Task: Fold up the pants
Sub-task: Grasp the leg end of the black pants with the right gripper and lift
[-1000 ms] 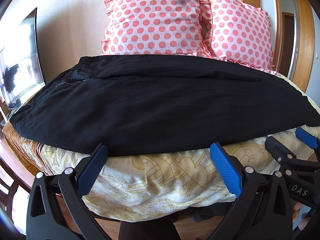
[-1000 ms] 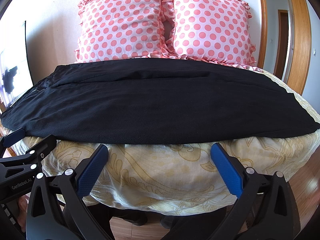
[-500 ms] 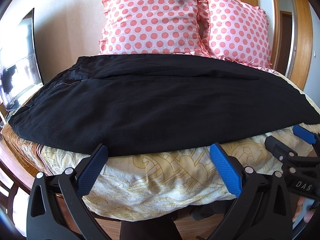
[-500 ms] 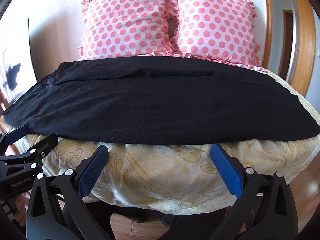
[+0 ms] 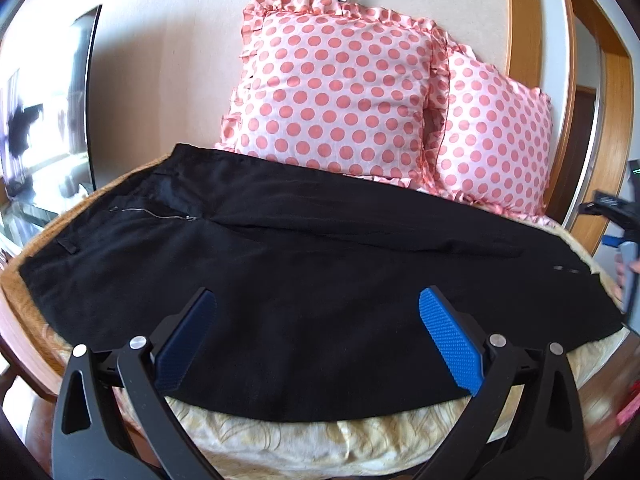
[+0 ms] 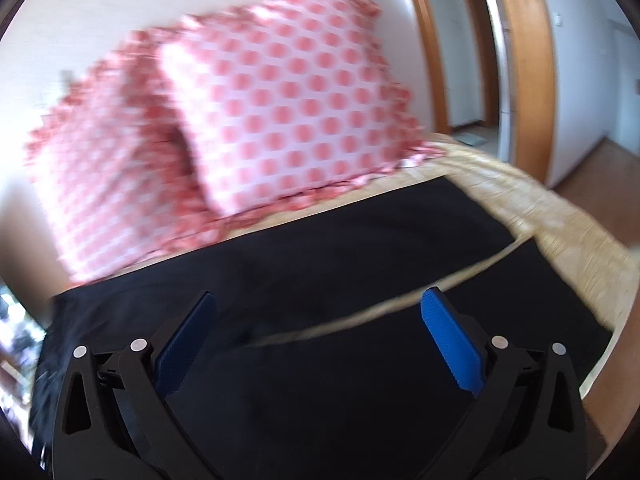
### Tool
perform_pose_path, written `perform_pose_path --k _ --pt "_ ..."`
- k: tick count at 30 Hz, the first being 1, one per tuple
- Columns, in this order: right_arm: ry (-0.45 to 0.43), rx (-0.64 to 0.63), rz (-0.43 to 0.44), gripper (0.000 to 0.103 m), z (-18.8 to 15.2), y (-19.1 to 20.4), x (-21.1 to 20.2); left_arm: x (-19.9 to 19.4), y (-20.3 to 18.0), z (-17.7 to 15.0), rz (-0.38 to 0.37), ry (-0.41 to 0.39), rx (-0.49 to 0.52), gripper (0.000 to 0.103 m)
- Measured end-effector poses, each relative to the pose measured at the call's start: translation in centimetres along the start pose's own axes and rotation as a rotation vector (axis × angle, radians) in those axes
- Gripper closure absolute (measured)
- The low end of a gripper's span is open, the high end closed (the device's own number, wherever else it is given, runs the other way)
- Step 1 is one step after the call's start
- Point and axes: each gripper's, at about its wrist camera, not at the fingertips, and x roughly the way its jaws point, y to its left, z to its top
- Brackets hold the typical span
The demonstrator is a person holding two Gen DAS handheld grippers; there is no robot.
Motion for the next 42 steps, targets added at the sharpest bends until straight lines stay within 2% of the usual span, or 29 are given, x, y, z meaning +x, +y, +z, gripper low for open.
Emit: perform_pose_path --k 2,6,9,12,16,20,24,27,29,30,31,32,36,42 --pt "0.051 0.028 -0.088 0.001 2.4 -0.6 3.7 0.3 0.2 0.2 0.040 -0.036 -0.007 0.002" --pt "0.108 0.073 -0.252 0.004 6.2 -1.6 10.8 1.2 -0.3 0.8 0.088 -0.068 0.063 0.002" --pt "0.153 0.146 -0.323 0.011 7.9 -2.8 15.0 2.2 -0.3 1.0 0.082 -0.050 0.084 0.002" --pt "0.176 0.205 -0.386 0.013 8.9 -3.8 18.3 3.4 0.1 0.9 0.075 -0.023 0.065 0.002" --pt "0.175 0.262 -0.459 0.022 9.6 -4.1 20.9 4.6 1.1 0.9 0.067 0.002 0.012 0.002" --pt "0.176 0.279 -0.483 0.029 9.7 -4.1 21.8 5.2 1.7 0.8 0.073 0.013 -0.011 0.002" --pt "0.191 0.278 -0.506 0.047 9.4 -4.5 22.7 5.5 1.9 0.6 0.077 0.019 -0.015 0.002" --pt "0.164 0.251 -0.507 0.061 9.2 -4.7 22.2 5.5 2.0 0.4 0.068 0.022 -0.020 0.002" --pt "0.152 0.263 -0.487 0.074 9.3 -5.7 21.9 5.3 2.0 0.4 0.065 0.021 -0.020 0.002" --pt "0.145 0.279 -0.465 0.088 9.2 -6.2 21.4 5.3 2.0 0.4 0.066 0.020 -0.022 0.002" --pt "0.138 0.300 -0.434 0.095 9.1 -6.7 20.9 5.1 2.1 0.3 0.066 0.019 -0.024 0.002" --pt "0.124 0.327 -0.383 0.096 9.0 -7.4 20.3 5.0 2.1 0.3 0.064 0.017 -0.026 0.002" --pt "0.071 0.348 -0.277 0.099 8.4 -8.8 17.3 4.5 2.3 0.2 0.056 0.008 -0.040 0.002" --pt "-0.075 0.334 -0.070 0.100 6.3 -9.7 8.9 3.0 1.8 0.2 0.030 -0.020 -0.042 0.002"
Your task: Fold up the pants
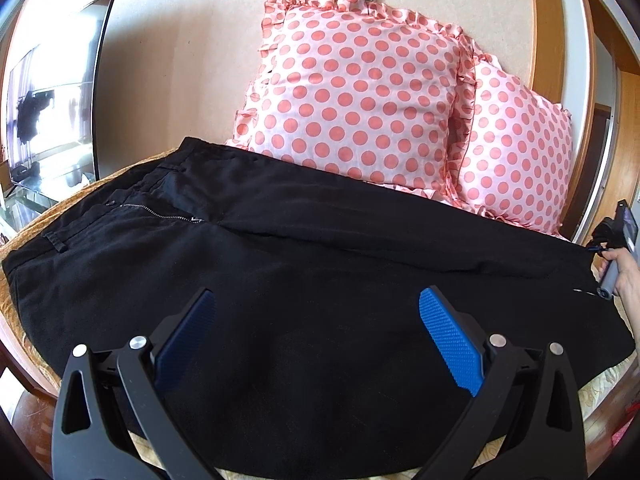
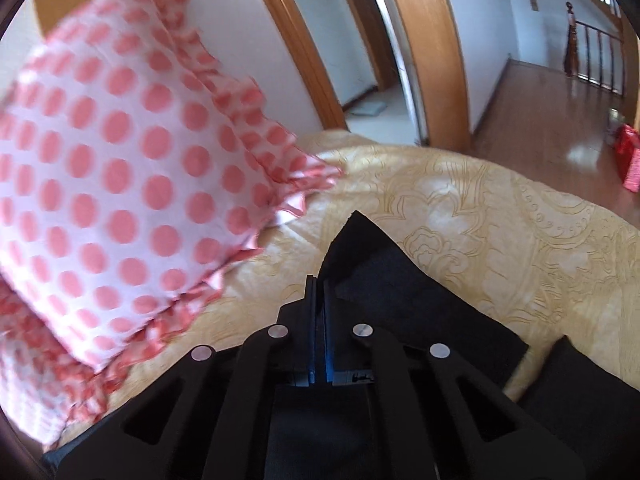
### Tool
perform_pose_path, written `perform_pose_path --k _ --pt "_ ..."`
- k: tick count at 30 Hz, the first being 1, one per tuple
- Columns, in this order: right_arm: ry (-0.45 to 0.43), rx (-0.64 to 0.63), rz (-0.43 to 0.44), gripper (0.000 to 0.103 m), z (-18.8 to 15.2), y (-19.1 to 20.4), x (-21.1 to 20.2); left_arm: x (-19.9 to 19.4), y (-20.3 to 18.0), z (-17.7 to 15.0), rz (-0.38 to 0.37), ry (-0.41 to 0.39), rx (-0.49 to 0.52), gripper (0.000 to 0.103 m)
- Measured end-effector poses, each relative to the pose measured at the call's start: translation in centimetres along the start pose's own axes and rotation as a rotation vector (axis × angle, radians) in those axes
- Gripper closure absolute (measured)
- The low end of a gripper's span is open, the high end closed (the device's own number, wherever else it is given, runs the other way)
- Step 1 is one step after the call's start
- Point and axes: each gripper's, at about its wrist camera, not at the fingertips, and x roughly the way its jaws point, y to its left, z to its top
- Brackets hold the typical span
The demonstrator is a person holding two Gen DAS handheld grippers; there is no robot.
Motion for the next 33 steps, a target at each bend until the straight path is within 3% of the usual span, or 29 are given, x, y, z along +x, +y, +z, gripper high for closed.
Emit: perform_pose_path --k 5,11,18,20,22,24,30,33 --pt "-0.054 -0.048 0.133 0.100 -3.9 -2.7 -8.6 -1.2 -0.3 -0.1 -0.024 -0.021 -0.011 0.002" --pt "0.016 -0.027 0.154 0.100 -10.4 -7.6 -13.2 -2.0 -0.8 -0.1 -0.053 -0.038 -0.017 0.002" --pt "0.123 0.077 0.209 0.098 -11.1 -9.5 -11.9 -2.7 -1.6 -0.1 -0.067 -0.061 0.010 0.002" --pt "0.152 0.135 0.244 0.090 -11.0 -10.1 -11.4 -3.0 -1.5 -0.2 -0.062 -0.072 0.010 0.002" --pt "0.167 0.164 0.249 0.070 -11.2 -10.5 -11.1 -3.1 -1.2 -0.2 -0.053 -0.075 -0.001 0.002" --pt "0.183 0.210 0.265 0.064 -11.3 -11.0 -10.8 -3.0 -0.9 0.0 -0.047 -0.072 -0.017 0.002" --pt "0.176 0.277 0.266 0.064 -11.2 -11.6 -9.8 -2.6 -0.1 0.1 -0.040 -0.071 -0.059 0.002" --pt "0.153 0.276 0.261 0.078 -10.9 -11.5 -9.1 -2.3 0.0 0.1 -0.040 -0.056 -0.058 0.002"
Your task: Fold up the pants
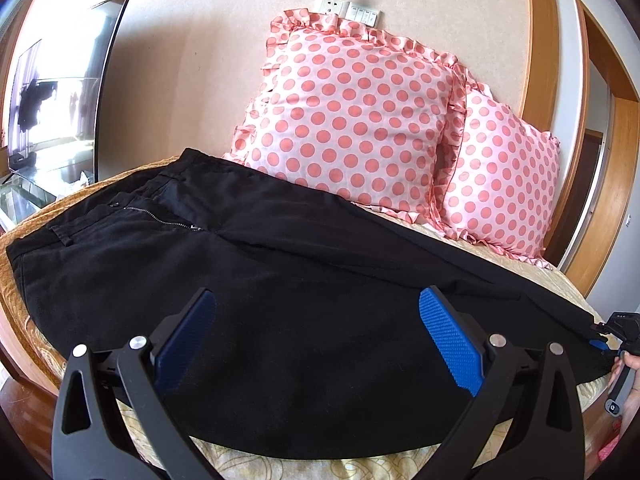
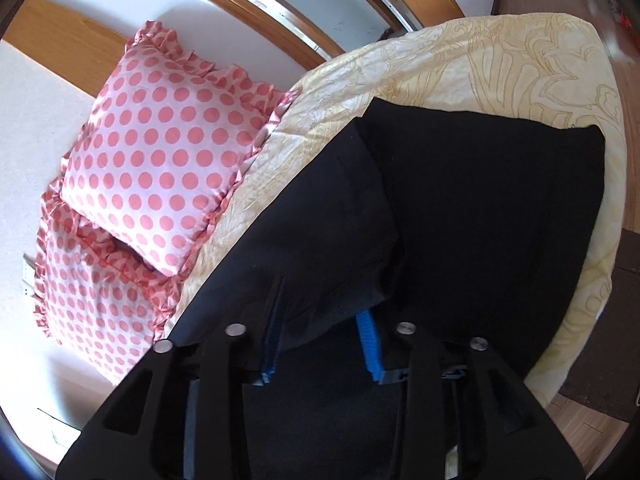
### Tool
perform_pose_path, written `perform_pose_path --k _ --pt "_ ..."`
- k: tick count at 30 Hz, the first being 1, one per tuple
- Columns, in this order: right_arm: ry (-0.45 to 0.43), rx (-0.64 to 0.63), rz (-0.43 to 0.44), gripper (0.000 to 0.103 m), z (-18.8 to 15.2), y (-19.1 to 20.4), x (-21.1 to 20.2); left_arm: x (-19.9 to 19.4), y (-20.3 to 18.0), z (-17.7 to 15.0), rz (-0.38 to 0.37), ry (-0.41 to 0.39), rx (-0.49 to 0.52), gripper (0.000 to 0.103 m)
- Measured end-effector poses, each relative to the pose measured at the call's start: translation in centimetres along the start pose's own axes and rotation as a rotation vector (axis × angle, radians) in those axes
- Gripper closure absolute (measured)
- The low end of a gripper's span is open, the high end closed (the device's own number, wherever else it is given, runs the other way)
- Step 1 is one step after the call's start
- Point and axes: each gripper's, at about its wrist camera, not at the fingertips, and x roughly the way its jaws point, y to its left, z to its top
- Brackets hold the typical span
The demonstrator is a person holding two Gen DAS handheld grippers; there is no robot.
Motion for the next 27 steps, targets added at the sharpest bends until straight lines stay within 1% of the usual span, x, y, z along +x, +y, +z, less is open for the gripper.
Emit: perform_pose_path --k 1,2,4,5,6,8,9,10,11,13,14,17,22,24,25,27 --pt "-0.003 0.005 0.022 0.094 0.1 -0.2 0.2 0.1 -0.1 0.0 0.007 0.001 0.014 0.002" --pt "-0.005 0.014 0.046 0.099 0.3 -0.5 0.4 0.1 -0.2 0.0 0.013 -0.002 0.027 0.002" --pt "-0.018 0.030 0.095 0.100 1.1 -0.9 0.2 0.3 -0.4 0.1 0.037 -0.005 0.053 0.002" --pt "-0.037 0.022 0.117 0.100 1.4 -0.8 -0.4 0.3 -0.4 0.1 0.040 -0.004 0.057 0.002" --pt "-0.081 -0.007 0.134 0.100 1.8 -0.5 -1.6 0.3 -0.3 0.2 0.037 -0.002 0.062 0.002" --pt "-0.182 -0.090 0.122 0.100 2.2 0.3 -4.2 0.3 -0.2 0.3 0.033 -0.001 0.071 0.002" --pt "-0.210 -0.121 0.099 0.100 2.1 0.5 -5.0 0.3 -0.2 0.5 0.030 -0.003 0.077 0.002" --pt "-0.214 -0.142 0.063 0.100 1.9 0.3 -5.5 0.4 -0.1 0.7 0.024 -0.001 0.082 0.002" --pt "-0.200 -0.141 0.044 0.100 1.7 0.0 -5.4 0.5 0.1 1.0 0.009 0.005 0.092 0.002" --pt "-0.150 -0.122 0.011 0.100 1.2 -1.3 -4.6 1.0 0.5 2.0 -0.011 0.017 0.099 0.002" --pt "-0.139 -0.119 0.000 0.100 1.0 -1.7 -4.3 1.2 0.7 2.5 -0.013 0.021 0.097 0.002" --pt "-0.114 -0.115 -0.029 0.100 0.5 -2.6 -3.3 2.6 2.2 5.2 -0.024 0.053 0.053 0.002" --pt "-0.130 -0.168 -0.042 0.101 0.0 -2.2 -3.0 7.3 5.7 11.4 -0.017 0.117 -0.097 0.002" --pt "-0.130 -0.176 -0.041 0.101 0.0 -2.1 -2.9 10.9 6.8 14.1 0.014 0.182 -0.140 0.002" --pt "-0.128 -0.184 -0.043 0.101 0.0 -2.0 -2.9 12.3 7.1 14.8 0.022 0.208 -0.152 0.002" --pt "-0.128 -0.197 -0.048 0.101 0.0 -1.9 -2.9 16.4 7.5 16.8 0.061 0.274 -0.181 0.002"
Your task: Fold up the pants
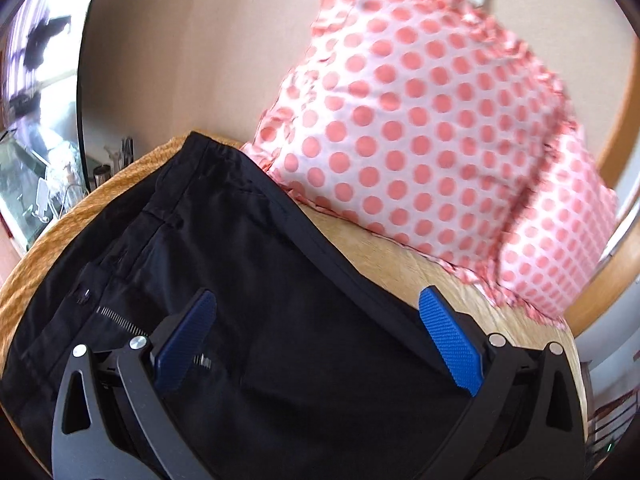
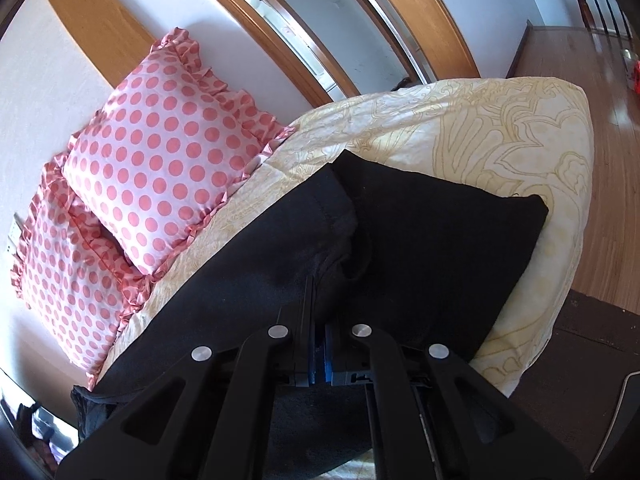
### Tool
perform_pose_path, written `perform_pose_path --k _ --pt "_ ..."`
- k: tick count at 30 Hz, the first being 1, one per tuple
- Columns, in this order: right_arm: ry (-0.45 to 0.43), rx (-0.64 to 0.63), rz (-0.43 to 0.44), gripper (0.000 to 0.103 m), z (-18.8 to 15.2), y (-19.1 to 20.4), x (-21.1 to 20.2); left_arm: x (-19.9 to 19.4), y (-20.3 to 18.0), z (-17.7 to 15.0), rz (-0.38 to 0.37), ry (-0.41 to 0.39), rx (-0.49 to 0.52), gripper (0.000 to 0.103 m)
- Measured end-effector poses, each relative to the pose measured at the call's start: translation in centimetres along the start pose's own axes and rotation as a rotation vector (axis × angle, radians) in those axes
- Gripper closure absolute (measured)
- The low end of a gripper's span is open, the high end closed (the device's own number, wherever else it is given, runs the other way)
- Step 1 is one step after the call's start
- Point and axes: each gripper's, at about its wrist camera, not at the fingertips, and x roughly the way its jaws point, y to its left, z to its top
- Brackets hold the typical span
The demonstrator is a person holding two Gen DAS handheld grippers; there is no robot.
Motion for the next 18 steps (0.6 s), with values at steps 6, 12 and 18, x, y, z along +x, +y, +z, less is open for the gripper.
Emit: perform_pose_path --k 6,12,18 --pt "-0.001 -0.054 -0.031 0.101 -0.1 0.3 0.0 9.5 -0.9 5.3 0.123 0.161 -0.019 0.019" --pt "0.013 -0.076 -0.037 0.101 0.0 0.4 0.1 15.1 1.2 6.9 0.222 0.224 -0.135 0.036" --pt "0.016 -0.089 -0.038 0.101 0.1 0.5 0.2 16.8 4.6 6.6 0.158 0.234 -0.292 0.085"
